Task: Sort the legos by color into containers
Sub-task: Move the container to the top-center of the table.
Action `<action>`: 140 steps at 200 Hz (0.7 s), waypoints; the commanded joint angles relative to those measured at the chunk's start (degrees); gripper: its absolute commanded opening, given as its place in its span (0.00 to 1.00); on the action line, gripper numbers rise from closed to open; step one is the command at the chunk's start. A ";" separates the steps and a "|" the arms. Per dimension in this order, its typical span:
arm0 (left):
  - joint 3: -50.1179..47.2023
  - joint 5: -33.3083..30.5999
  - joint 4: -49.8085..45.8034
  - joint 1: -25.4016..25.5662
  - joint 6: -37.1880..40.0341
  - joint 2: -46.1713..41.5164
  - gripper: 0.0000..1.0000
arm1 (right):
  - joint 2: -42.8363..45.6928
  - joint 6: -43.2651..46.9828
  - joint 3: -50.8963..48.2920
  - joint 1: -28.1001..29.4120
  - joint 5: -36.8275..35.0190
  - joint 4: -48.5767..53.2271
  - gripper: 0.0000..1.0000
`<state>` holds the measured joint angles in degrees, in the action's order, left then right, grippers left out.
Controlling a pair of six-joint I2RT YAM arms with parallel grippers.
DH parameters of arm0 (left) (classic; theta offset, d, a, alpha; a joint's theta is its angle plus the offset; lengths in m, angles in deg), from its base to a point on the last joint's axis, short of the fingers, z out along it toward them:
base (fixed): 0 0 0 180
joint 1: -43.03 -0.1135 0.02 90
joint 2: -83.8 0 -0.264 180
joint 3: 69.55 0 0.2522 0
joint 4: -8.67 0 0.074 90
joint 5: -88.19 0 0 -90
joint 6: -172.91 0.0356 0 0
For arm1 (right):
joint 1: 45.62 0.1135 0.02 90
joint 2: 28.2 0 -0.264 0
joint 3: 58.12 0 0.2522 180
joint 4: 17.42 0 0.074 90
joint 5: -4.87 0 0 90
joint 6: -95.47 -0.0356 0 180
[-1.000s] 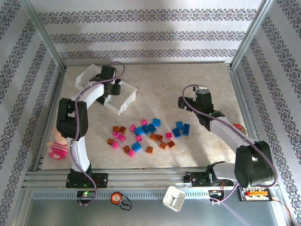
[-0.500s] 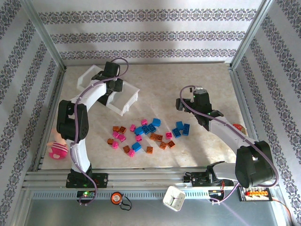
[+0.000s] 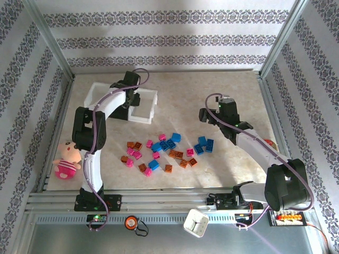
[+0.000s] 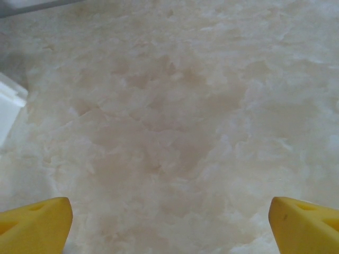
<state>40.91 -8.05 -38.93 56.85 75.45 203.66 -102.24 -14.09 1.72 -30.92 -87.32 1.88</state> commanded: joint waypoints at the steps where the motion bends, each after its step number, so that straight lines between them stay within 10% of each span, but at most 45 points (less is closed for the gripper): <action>1: 3.12 2.71 -4.13 3.80 -4.55 1.09 0.20 | -1.14 -3.28 2.20 -0.94 2.67 1.05 0.94; 46: 4.47 7.85 -1.47 10.80 -16.29 2.39 0.00 | -4.00 -4.53 2.82 -0.68 6.05 0.96 0.88; 140: 4.66 7.26 7.54 18.88 -41.58 5.96 0.00 | -4.04 -6.03 1.78 0.58 3.41 2.86 0.98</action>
<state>44.50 -2.89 -33.71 74.69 42.62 206.69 -107.86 -19.92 3.32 -31.47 -81.84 3.79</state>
